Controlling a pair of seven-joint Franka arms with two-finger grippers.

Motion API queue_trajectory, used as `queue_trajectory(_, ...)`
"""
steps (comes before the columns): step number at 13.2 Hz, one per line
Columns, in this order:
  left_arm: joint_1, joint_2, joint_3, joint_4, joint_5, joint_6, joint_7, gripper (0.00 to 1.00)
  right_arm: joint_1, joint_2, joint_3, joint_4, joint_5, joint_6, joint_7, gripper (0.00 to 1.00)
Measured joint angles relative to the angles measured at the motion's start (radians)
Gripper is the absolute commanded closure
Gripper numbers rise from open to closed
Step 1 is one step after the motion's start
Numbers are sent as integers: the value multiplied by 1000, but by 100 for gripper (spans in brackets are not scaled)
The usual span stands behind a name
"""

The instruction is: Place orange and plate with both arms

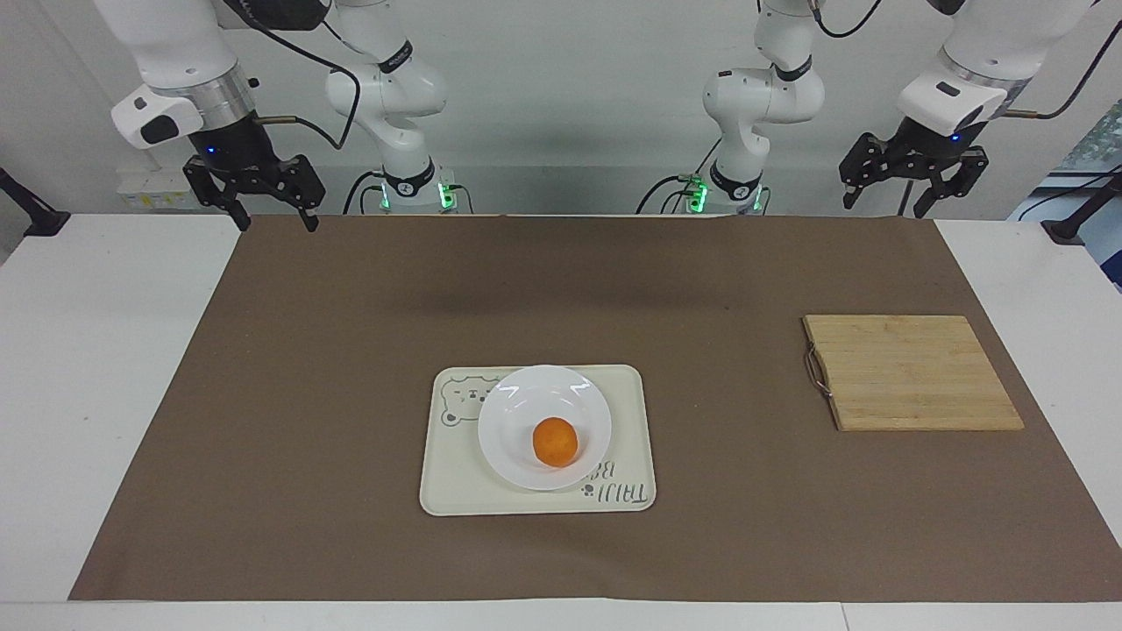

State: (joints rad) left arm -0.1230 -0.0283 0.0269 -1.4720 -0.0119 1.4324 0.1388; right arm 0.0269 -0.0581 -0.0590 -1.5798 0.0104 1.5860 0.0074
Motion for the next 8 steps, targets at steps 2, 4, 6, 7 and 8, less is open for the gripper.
queue_trajectory(2, 0, 0, 0, 0, 0, 0, 0, 0, 5, 2, 1, 40, -3, -59, -13, 0)
queue_trajectory(4, 0, 0, 0, 0, 0, 0, 0, 0, 6, -2, 4, 54, -3, -78, -15, 0)
queue_trajectory(6, 0, 0, 0, 0, 0, 0, 0, 0, 6, -3, 4, 50, -3, -78, -19, 0)
queue_trajectory(7, 0, 0, 1, 0, 0, 0, -1, 0, 6, -3, 4, 42, -3, -73, -19, 0)
queue_trajectory(8, 0, 0, 1, 0, 0, 0, -1, 0, 6, -5, 4, 31, -3, -68, -19, 0)
